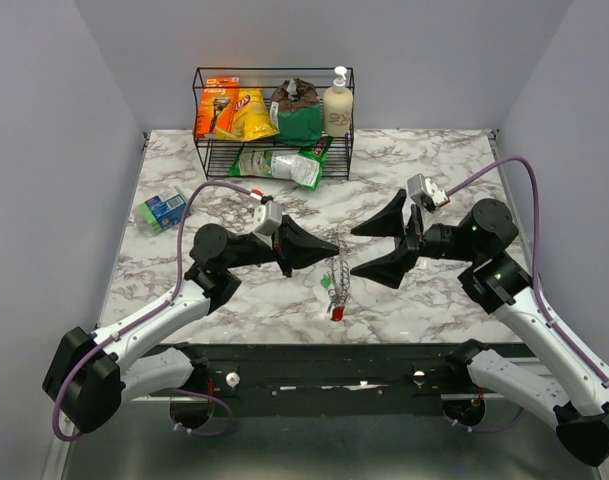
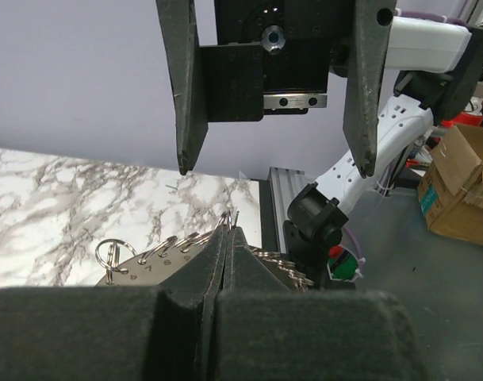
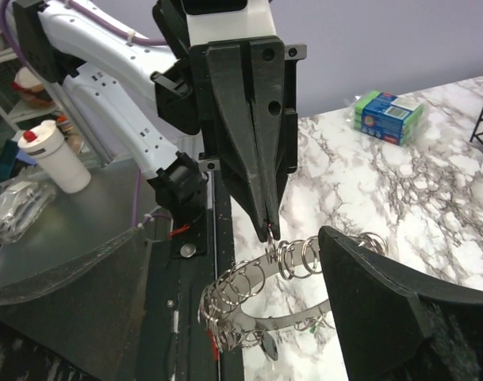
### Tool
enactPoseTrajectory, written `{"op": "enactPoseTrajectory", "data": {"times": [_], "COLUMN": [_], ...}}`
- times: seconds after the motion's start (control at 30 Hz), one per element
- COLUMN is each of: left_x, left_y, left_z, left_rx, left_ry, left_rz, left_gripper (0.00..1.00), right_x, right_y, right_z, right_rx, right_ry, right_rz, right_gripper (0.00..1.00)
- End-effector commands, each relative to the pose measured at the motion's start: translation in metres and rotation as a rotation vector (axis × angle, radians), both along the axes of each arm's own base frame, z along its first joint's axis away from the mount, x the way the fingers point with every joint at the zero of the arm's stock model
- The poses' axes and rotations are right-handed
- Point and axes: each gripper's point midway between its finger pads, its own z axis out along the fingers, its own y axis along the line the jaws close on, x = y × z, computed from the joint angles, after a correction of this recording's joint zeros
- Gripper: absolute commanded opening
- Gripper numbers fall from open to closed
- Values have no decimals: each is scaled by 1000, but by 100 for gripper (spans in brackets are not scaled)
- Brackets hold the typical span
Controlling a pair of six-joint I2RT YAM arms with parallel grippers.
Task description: Put the keys on the keyring
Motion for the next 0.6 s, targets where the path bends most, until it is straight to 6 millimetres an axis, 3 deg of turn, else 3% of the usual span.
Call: {"op": "enactPoseTrajectory", "data": {"times": [0.0,0.33,0.57], "left_x": [-19,-35,-38], "left_y": [6,15,16], "left_z": [19,10,7], "left_rx": [-72,-67,-42], "left_ry": [-197,-419,-473], "left_rz": [-42,-40,-42], "left_gripper": [0,0,0], "right_x": [-19,-31,-38], "right_y": [-1,-2,-3], "right_z": [15,15,14], "right_rx": [20,17,11], "right_ry": [-73,-114,-121], "right_rz": [97,170,217], "right_gripper": [96,97,97]}}
